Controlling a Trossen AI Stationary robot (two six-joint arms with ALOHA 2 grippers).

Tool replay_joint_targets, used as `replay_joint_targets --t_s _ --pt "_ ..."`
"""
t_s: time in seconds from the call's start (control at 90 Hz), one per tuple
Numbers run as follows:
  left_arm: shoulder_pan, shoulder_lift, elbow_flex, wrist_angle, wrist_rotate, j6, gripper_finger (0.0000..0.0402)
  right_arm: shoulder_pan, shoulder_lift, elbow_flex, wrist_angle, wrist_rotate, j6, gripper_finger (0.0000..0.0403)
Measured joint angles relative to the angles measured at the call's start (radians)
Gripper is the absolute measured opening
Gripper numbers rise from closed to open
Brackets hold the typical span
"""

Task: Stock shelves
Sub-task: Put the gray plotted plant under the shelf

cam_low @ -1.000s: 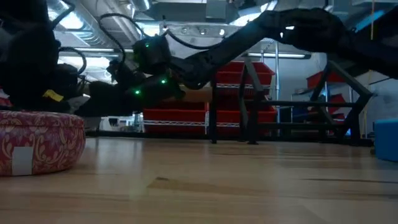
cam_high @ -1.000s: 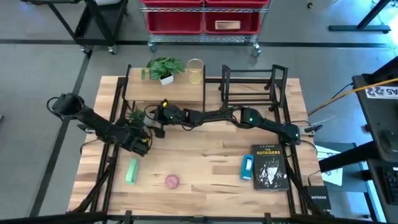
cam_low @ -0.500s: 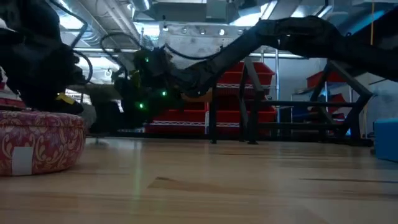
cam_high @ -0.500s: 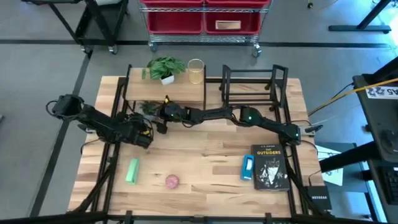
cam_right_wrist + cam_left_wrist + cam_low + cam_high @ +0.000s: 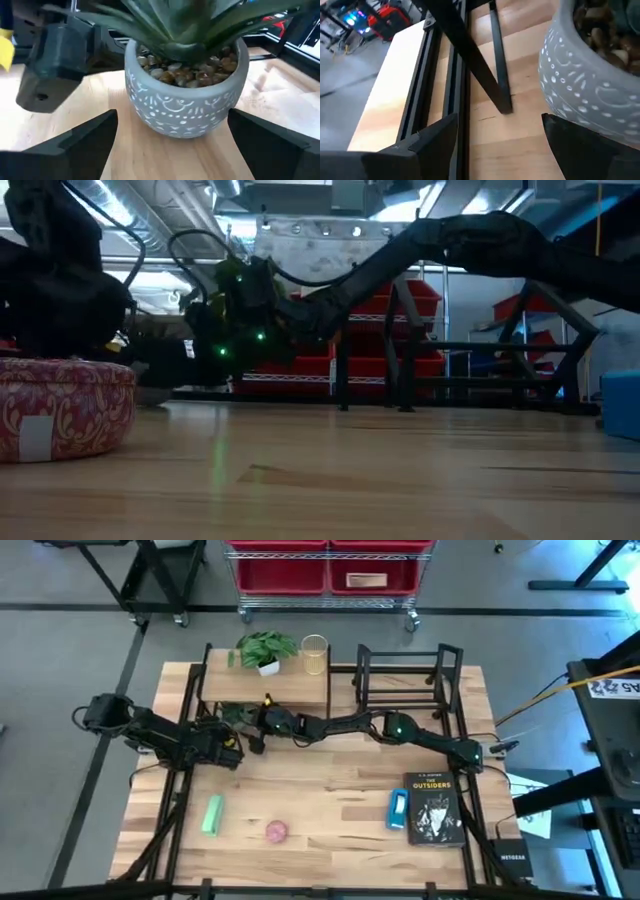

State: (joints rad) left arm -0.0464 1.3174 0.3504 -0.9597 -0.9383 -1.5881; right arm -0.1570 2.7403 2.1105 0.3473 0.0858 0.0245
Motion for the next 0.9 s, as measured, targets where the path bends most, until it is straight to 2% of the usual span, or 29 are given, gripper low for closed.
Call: replay_joint_targets --t_s 0.467,0.611,0.9 --pt "0.102 -0.002 0.008 -0.007 0.038 0.012 0.0280 -0.018 -0.002 0.000 -0.035 0.080 0.046 0.0362" --pt "0.071 -0.009 0.041 0.000 0.111 0.095 0.0280 -0.002 -0.016 0.000 -0.114 0.079 0.032 0.0362" --pt "-0.049 -0.018 0.115 -0.048 0.161 0.095 0.0280 0.019 -0.038 0.006 -0.338 0.061 0.025 0.0352"
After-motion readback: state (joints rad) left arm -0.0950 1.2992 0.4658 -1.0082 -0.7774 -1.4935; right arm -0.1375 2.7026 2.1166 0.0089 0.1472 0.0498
